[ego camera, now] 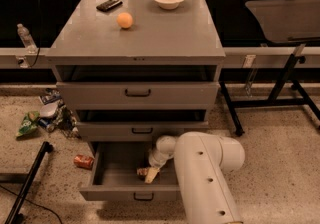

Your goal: Pick orange can from bottom drawer and place on counter

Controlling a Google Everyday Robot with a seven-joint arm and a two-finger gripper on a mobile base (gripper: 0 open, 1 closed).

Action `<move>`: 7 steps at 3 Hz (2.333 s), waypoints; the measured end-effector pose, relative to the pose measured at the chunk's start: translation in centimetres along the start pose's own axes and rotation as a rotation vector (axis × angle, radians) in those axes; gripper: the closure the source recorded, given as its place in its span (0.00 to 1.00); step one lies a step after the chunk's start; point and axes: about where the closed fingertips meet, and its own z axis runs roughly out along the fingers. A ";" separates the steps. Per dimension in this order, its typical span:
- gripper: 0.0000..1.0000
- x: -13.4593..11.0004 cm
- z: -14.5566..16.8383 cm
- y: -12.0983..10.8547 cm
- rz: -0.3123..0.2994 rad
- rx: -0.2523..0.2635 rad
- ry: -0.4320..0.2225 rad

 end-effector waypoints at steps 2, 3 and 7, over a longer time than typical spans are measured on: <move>0.49 0.0 2.6 0.3 -0.016 -0.053 0.001; 0.72 0.1 3.6 1.2 -0.004 -0.113 -0.019; 1.00 2.1 -10.6 -1.0 0.226 0.126 -0.137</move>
Offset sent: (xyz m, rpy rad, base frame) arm 0.0009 0.0151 -0.0356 0.0096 0.0792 0.0537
